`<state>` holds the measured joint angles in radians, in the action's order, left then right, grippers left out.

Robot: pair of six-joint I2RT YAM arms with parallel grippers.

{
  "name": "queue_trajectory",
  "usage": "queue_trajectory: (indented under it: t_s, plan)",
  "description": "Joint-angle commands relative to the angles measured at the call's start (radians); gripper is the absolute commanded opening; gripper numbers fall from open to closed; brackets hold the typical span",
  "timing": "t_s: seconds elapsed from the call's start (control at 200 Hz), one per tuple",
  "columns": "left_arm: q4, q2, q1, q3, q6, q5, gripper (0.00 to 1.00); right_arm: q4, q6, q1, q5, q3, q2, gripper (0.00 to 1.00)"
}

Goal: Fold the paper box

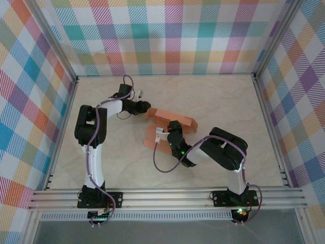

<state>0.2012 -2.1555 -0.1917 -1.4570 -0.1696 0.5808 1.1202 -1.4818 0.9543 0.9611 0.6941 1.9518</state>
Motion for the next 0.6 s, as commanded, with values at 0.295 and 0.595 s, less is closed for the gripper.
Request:
queue_trajectory:
  t_s: [0.295,0.595]
  plan:
    - [-0.209,0.208,-0.002,0.261,0.011,0.053,0.54,-0.178,0.098,-0.022,-0.058,0.047,-0.038,0.0]
    - [-0.397,0.278,-0.025,0.399,0.024,0.074,0.48,-0.482,0.277,-0.032,-0.171,0.051,-0.136,0.0]
